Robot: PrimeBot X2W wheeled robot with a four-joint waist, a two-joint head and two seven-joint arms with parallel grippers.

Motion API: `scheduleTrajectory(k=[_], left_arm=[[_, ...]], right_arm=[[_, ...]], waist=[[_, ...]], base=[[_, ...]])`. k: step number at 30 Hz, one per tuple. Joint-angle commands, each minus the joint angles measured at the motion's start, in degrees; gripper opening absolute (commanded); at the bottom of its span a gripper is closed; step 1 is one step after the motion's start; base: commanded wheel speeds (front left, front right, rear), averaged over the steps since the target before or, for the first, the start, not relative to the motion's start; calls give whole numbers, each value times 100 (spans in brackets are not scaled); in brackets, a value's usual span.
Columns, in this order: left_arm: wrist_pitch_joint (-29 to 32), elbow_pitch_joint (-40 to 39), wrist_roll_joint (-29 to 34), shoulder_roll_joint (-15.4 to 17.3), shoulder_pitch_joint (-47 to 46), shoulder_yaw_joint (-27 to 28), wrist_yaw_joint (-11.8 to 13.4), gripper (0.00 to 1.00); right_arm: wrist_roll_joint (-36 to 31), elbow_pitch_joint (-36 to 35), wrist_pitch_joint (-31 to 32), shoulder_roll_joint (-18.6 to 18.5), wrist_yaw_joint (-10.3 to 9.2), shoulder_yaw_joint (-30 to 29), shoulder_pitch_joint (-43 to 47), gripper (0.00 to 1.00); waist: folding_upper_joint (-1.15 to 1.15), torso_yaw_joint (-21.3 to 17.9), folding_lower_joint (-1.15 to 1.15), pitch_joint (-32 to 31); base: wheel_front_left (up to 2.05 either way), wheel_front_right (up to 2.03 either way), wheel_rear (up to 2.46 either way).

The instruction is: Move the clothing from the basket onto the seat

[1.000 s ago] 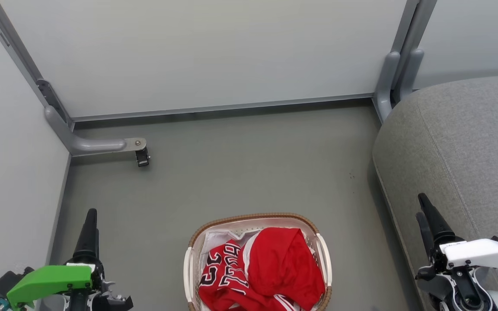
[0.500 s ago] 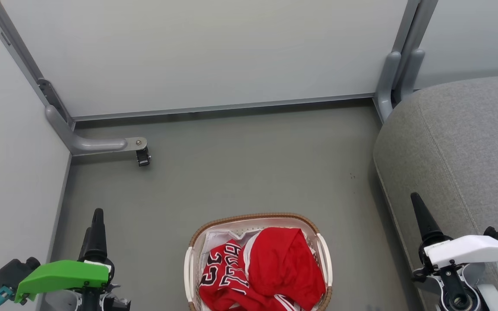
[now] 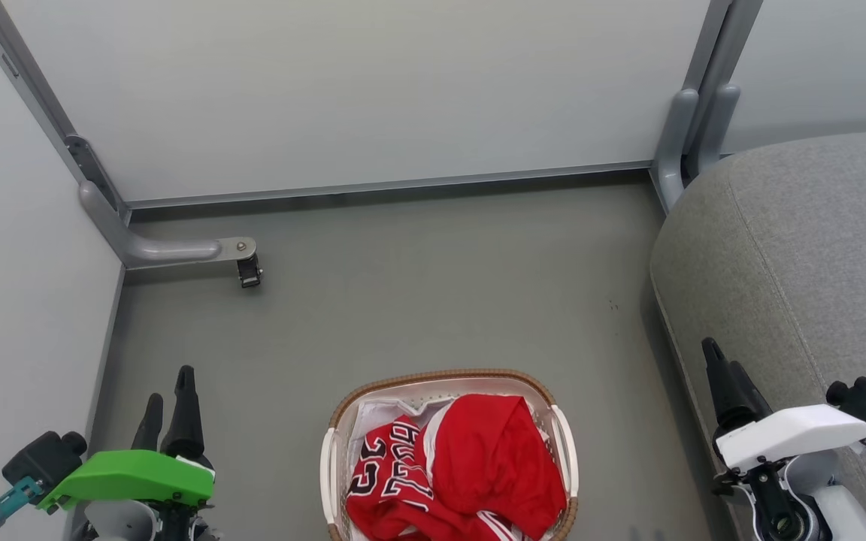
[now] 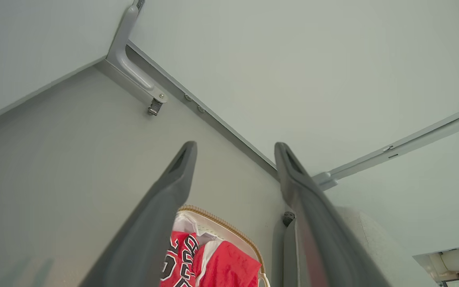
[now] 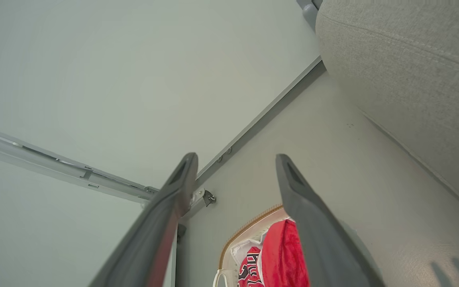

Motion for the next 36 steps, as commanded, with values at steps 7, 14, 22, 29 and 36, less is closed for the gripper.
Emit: scheduleTrajectory(k=[7,14,22,29,36], left_arm=[[-176,43,704,111,-228,-118,-9,100],[-301,145,1206,162,-296,-244,-10,100],[-425,262,1738,218,-338,-368,-12,100],[-533,326,2137,266,-408,-449,-12,100],[-633,340,2587,275,-395,-484,-13,100]], right_arm=[[-655,71,-179,-104,2,102,-192,100],[-1139,178,-304,-140,2,240,-254,100],[-1629,285,-429,-176,2,361,-283,100],[-2024,375,-532,-227,2,443,-344,100],[-2467,462,-637,-244,3,503,-375,100]], waist=[[0,11,0,10],[0,26,0,41],[0,52,0,70],[0,83,0,114],[0,93,0,131]], base=[[0,0,0],[0,0,0],[0,0,0],[0,0,0],[0,0,0]])
